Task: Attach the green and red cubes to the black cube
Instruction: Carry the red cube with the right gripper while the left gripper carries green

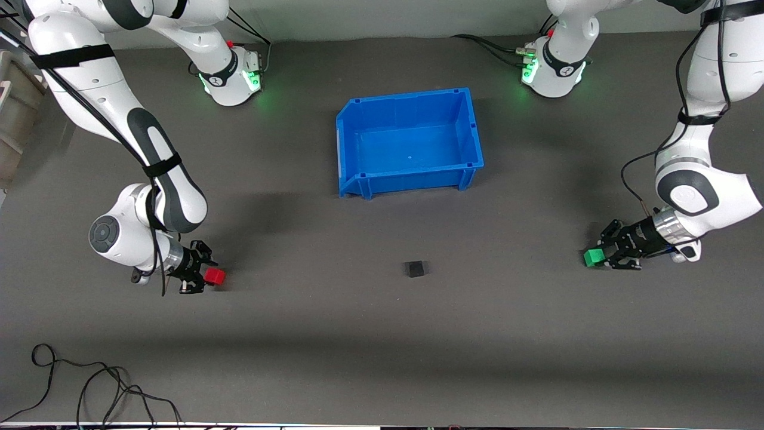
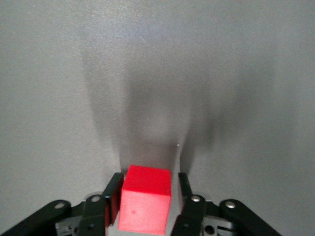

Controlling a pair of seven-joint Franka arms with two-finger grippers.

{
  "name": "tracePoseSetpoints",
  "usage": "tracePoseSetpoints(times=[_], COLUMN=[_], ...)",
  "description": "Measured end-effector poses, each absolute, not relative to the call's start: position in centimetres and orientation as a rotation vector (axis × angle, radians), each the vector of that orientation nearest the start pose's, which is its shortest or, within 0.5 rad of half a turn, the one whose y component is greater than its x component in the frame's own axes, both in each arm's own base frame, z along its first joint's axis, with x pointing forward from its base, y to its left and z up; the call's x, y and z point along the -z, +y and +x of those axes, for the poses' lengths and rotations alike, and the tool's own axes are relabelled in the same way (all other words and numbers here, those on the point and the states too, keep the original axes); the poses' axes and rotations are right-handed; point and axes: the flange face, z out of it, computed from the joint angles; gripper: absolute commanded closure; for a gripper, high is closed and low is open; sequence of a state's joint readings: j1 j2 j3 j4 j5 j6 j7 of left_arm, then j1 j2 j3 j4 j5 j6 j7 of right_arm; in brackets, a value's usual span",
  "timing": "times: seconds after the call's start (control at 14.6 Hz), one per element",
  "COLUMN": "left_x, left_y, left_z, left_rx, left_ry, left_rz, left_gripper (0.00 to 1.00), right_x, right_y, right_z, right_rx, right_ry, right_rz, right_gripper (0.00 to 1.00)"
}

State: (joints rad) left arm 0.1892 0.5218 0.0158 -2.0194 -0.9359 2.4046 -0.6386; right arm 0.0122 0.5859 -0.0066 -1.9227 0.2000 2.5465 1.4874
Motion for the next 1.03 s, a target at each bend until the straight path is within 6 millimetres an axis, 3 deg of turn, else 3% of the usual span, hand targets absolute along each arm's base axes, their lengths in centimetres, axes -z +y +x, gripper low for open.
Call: tracePoseSetpoints(times=[0.14,0.27,0.62,0.82,1.03], left_x=[-19.4,-20.8,-23.4,-22.9,-20.8], left_y=[9.8,6.0,-8.3,-16.7,-23.4], left_z=[59.6,61.4,63.7,63.6,62.7], left_rx=[0.328,0.340,0.424,0.462,0.441], left_ry=[1.855,1.835,1.783,1.795,1.793], left_rz=[1.799,1.806,1.855,1.873,1.911], left_gripper=[0.86,0.86,0.87,0.89,0.89], right_x=[-18.8,-19.2,-21.6,-23.6,-26.0], right_y=[0.2,0.4,3.6,8.4,16.0], right_z=[63.1,63.4,64.6,65.5,66.1], right_rx=[-0.056,-0.039,0.007,0.035,-0.016], right_ry=[2.214,2.202,2.119,2.020,1.991], right_rz=[-2.059,-2.057,-2.091,-2.140,-2.155], right_gripper=[0.69,0.70,0.72,0.71,0.72])
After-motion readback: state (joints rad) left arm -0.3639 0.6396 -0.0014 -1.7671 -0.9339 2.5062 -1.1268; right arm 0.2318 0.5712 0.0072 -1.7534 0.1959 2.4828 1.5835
